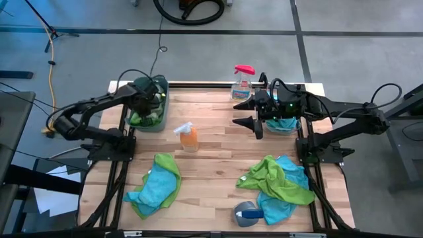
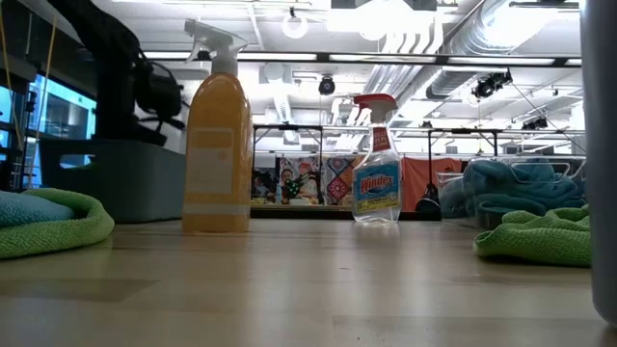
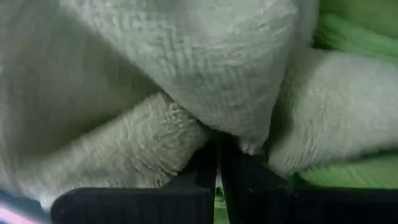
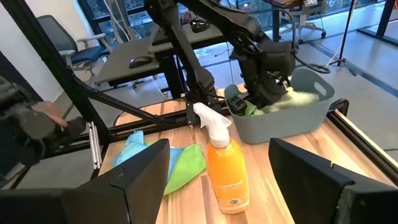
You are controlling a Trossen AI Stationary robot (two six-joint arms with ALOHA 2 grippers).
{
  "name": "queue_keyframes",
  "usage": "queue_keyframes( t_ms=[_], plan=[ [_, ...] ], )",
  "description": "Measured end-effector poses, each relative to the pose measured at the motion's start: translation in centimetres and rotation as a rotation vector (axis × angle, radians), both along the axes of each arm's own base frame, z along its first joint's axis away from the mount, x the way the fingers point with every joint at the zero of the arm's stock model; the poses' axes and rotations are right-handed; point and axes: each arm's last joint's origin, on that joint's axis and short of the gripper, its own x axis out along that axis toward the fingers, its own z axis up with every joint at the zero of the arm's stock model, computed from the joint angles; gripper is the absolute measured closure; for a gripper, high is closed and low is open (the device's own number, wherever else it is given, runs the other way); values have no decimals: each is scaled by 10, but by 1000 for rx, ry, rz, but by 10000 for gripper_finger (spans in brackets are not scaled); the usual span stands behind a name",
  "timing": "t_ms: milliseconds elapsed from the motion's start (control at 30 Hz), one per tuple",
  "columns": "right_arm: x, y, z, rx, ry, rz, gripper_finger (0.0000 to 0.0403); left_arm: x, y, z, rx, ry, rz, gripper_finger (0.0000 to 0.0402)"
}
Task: Sort microfiber towel by color & place in baskets
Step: Put the light green microfiber towel into the green bin
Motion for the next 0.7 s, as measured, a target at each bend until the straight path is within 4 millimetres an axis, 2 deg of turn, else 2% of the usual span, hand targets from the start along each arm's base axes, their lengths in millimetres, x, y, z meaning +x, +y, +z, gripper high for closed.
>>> queue_keyframes(
  t_ms=[267,433,567,700],
  plan=[
    [0,-1,0,18,-4,-37,132,6,7,-16,-57,45,-46,401],
    [0,-1,0,32,-4,-44,132,6,7,-17,-58,52,-55,391],
    [0,-1,0,31,-4,-45,132,5,6,-13,-43,49,-73,359],
    [0,-1,0,31,-4,-47,132,2,4,-7,-16,48,-71,308]
  ],
)
